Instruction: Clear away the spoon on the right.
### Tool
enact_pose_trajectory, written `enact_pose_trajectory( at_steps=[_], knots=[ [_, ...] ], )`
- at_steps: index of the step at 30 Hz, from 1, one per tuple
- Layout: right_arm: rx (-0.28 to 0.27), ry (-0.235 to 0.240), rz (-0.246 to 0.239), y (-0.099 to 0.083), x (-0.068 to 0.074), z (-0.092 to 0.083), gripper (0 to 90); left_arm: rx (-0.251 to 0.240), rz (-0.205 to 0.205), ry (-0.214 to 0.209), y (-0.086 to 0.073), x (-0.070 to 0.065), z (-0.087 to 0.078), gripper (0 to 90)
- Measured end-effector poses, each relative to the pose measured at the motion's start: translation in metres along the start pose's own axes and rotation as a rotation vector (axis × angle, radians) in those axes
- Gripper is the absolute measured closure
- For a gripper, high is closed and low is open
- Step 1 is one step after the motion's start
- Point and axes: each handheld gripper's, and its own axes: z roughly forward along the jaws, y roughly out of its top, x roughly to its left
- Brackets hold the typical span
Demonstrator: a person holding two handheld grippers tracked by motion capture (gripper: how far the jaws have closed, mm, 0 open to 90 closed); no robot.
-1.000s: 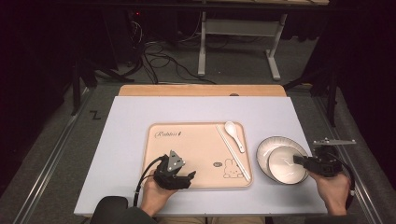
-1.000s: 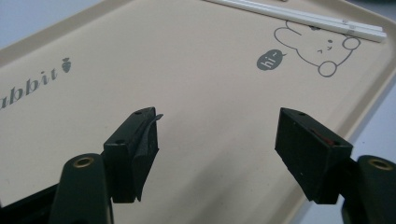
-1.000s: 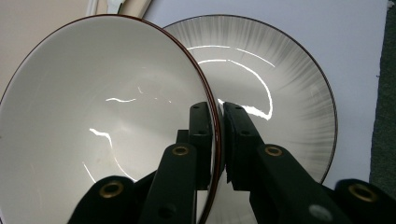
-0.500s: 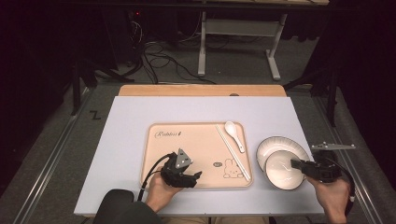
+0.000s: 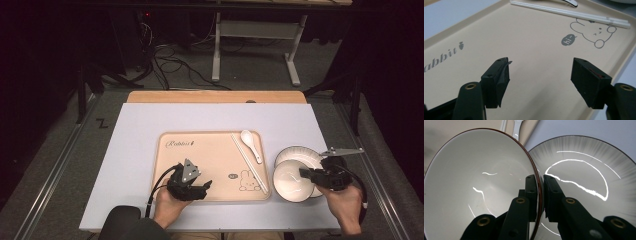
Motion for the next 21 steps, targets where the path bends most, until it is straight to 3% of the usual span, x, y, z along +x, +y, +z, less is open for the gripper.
enact_pose_trajectory(
  at_steps=[11, 21],
  knots=[
    [0.024, 0.061, -0.107, 0.031, 0.023, 0.023, 83.8, -0.009, -0.028, 0.046, -0.002, 0.007, -0.012, 31.5],
    [0.049, 0.135, -0.147, 0.066, 0.049, 0.049, 83.8, -0.017, -0.035, 0.053, -0.001, 0.009, -0.017, 31.3]
  ],
)
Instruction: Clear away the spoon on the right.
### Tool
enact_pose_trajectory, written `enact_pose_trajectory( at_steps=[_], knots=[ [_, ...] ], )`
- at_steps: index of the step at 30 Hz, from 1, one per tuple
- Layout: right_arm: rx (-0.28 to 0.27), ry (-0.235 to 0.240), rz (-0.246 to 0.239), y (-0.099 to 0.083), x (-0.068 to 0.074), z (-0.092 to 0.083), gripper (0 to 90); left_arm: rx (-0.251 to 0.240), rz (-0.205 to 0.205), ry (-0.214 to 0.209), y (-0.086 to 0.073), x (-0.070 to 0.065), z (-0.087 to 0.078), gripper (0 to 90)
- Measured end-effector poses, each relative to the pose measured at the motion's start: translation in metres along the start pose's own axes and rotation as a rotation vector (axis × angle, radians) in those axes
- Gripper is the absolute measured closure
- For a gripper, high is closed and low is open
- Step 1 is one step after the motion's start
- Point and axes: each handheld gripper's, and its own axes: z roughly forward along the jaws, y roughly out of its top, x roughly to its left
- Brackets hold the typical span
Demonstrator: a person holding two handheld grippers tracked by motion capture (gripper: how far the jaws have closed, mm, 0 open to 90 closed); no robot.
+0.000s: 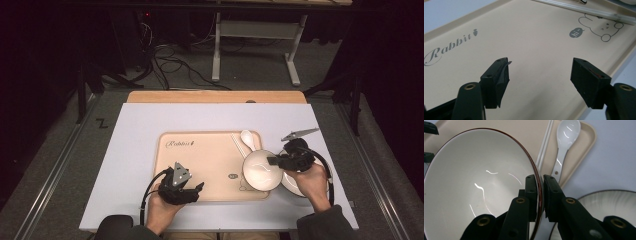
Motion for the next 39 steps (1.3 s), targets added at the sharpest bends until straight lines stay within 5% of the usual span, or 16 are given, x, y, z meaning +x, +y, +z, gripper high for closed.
enact_pose_trajectory(
  at_steps=[13, 31, 39],
  knots=[
    [0.066, 0.008, -0.012, 0.045, 0.009, 0.041, 83.8, -0.023, 0.001, 0.023, 0.005, 0.003, -0.005, 31.1],
    [0.109, 0.003, -0.008, 0.077, 0.011, 0.085, 83.7, -0.046, -0.023, 0.084, 0.001, 0.011, -0.024, 30.7],
    [0.106, 0.001, -0.015, 0.089, 0.011, 0.1, 83.6, -0.059, -0.032, 0.072, -0.004, 0.009, -0.033, 30.9]
  ],
)
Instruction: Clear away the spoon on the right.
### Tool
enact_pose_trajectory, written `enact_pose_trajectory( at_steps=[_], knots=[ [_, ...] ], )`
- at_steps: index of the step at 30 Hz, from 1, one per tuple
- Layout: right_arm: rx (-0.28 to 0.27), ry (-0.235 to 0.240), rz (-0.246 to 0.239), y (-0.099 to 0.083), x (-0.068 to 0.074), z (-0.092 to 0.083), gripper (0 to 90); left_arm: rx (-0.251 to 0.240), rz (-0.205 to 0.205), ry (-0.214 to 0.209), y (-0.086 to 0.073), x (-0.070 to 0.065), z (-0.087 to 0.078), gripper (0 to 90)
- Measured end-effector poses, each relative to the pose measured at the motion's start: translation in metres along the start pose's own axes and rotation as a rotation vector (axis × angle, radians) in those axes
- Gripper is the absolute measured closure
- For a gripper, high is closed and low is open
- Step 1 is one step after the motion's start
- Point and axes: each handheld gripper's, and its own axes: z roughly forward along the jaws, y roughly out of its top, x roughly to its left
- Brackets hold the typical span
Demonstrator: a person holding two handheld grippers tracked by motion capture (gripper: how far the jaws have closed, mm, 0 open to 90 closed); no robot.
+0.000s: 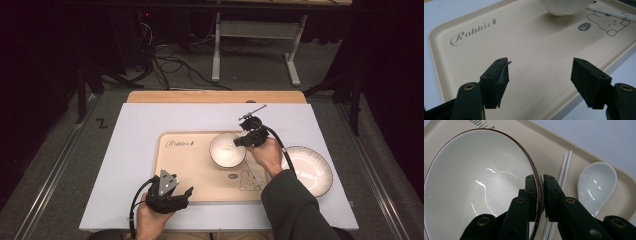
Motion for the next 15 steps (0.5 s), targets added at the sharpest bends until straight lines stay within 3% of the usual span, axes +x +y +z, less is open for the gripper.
enact_pose_trajectory(
  at_steps=[15],
  knots=[
    [0.013, 0.016, 0.027, 0.018, -0.003, 0.019, 83.5, -0.004, -0.008, 0.044, -0.003, 0.006, -0.011, 30.9]
  ],
)
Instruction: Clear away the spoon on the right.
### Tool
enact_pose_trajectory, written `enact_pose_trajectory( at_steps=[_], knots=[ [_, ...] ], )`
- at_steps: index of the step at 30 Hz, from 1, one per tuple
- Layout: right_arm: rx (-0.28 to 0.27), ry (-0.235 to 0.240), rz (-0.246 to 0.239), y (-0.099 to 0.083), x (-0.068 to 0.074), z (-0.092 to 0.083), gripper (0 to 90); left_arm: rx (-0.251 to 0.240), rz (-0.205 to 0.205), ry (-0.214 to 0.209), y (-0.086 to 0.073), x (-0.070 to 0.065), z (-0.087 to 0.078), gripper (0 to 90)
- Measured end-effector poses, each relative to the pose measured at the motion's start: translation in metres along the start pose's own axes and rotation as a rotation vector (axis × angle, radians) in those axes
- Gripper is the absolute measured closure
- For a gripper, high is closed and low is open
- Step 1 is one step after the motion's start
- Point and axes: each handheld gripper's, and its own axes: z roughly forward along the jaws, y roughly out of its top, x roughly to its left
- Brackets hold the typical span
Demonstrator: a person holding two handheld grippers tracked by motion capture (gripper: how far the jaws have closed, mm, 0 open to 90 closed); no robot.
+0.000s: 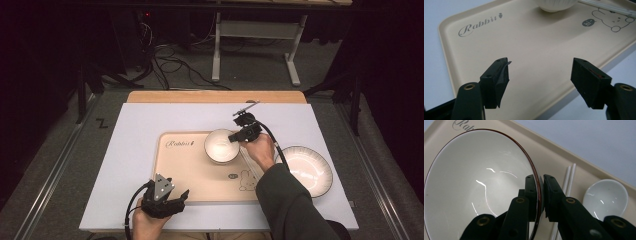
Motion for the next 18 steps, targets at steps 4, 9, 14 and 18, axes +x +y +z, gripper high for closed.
enact_pose_trajectory(
  at_steps=[4, 9, 14, 18],
  knots=[
    [-0.001, 0.002, 0.012, 0.003, -0.002, 0.005, 83.5, -0.004, -0.004, 0.005, -0.001, 0.0, -0.002, 31.0],
    [0.017, -0.012, 0.019, 0.004, -0.004, 0.013, 83.5, -0.007, -0.007, 0.009, -0.001, 0.001, -0.003, 31.0],
    [0.014, -0.023, 0.047, 0.005, -0.009, 0.017, 83.9, -0.007, -0.013, 0.006, -0.002, 0.001, -0.003, 30.9],
    [0.008, -0.048, 0.058, 0.006, -0.014, 0.023, 84.0, 0.006, 0.002, 0.001, -0.003, 0.0, -0.003, 30.9]
  ],
)
